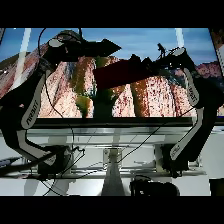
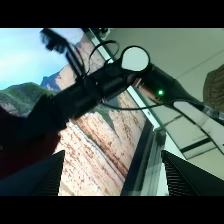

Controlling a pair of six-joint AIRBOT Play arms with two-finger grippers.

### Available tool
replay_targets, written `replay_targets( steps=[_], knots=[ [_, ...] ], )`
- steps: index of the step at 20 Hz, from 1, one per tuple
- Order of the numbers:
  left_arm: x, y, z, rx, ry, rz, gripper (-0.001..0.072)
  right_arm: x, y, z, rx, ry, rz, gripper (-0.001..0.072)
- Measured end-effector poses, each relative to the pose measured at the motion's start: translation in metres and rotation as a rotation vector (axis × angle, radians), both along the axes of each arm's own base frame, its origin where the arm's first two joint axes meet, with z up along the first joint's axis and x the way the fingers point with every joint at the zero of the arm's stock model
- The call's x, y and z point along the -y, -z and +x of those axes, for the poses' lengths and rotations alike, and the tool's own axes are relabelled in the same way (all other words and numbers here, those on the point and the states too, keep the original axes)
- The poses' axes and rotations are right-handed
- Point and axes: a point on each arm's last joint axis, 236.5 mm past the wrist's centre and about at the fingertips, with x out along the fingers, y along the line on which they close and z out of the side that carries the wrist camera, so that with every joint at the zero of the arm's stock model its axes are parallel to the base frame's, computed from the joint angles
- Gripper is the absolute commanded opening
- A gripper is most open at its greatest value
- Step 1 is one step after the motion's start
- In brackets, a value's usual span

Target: Fold the clothes and pants, and hang the long-sleeved shirts on hangers.

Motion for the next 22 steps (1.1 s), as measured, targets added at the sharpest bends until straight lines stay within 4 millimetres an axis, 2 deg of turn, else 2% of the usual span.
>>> replay_targets(
  steps=[1,2,3,4,6,8,10,11,13,14,17,20,22],
  knots=[
    [0.000,0.000,0.000,0.000,0.000,0.000,0.0705,-0.011,0.001,-0.006,-0.010,-0.032,0.026,0.0438],
    [0.000,0.000,0.000,0.000,0.000,0.000,0.0705,-0.021,0.003,-0.010,-0.007,-0.059,0.040,0.0268],
    [0.000,0.000,0.000,0.000,0.000,0.000,0.0705,-0.030,0.004,-0.010,0.009,-0.079,0.047,0.0051],
    [0.000,0.000,0.000,0.000,0.000,0.000,0.0704,-0.038,0.005,-0.010,0.027,-0.093,0.050,0.0015],
    [-0.001,0.000,0.001,0.002,-0.002,0.000,0.0704,-0.050,0.000,-0.002,0.087,-0.105,0.049,0.0015],
    [-0.002,-0.001,0.000,0.020,0.004,0.003,0.0704,-0.052,-0.015,0.010,0.149,-0.102,0.052,0.0015],
    [-0.002,-0.004,-0.004,0.052,0.025,0.004,0.0703,-0.042,-0.040,0.025,0.213,-0.073,0.063,0.0015],
    [-0.002,-0.007,-0.006,0.070,0.030,0.005,0.0702,-0.029,-0.054,0.032,0.243,-0.055,0.058,0.0014],
    [-0.004,-0.010,-0.010,0.104,0.043,0.028,0.0700,0.004,-0.089,0.047,0.315,0.010,0.055,0.0014],
    [-0.007,-0.010,-0.013,0.131,0.051,0.060,0.0700,0.026,-0.105,0.051,0.342,0.044,0.042,0.0014],
    [-0.020,0.005,-0.023,0.226,0.086,0.236,0.0640,0.111,-0.149,0.056,0.398,0.192,-0.052,0.0015],
    [-0.048,0.025,-0.027,0.287,0.099,0.463,0.0639,0.219,-0.175,0.035,0.377,0.382,-0.219,0.0015],
    [-0.068,0.032,-0.026,0.312,0.084,0.590,0.0640,0.288,-0.186,0.004,0.320,0.520,-0.318,0.0014]
  ],
)
